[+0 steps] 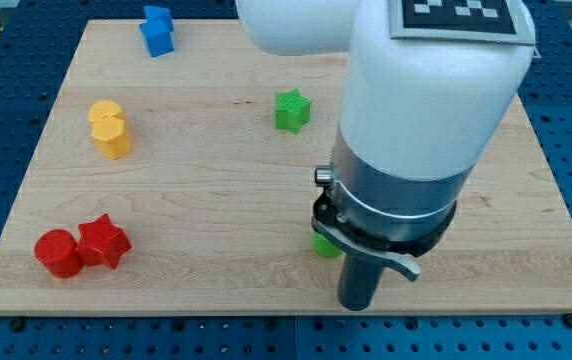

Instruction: Move the green circle at the top side

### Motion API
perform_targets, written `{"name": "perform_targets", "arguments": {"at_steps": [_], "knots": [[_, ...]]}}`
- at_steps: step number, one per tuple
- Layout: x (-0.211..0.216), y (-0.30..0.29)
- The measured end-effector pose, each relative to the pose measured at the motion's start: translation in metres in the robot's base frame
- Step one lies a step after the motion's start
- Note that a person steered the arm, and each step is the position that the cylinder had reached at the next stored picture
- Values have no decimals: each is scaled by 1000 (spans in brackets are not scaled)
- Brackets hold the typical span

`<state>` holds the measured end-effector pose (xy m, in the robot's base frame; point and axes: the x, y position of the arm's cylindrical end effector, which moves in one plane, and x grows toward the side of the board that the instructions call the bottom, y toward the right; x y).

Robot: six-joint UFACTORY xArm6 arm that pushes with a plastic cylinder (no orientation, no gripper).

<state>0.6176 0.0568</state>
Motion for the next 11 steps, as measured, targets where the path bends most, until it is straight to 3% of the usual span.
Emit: {"name": "perform_targets", "arguments": {"at_steps": [5, 11], "knots": [[-63, -6], [-67, -28]]}}
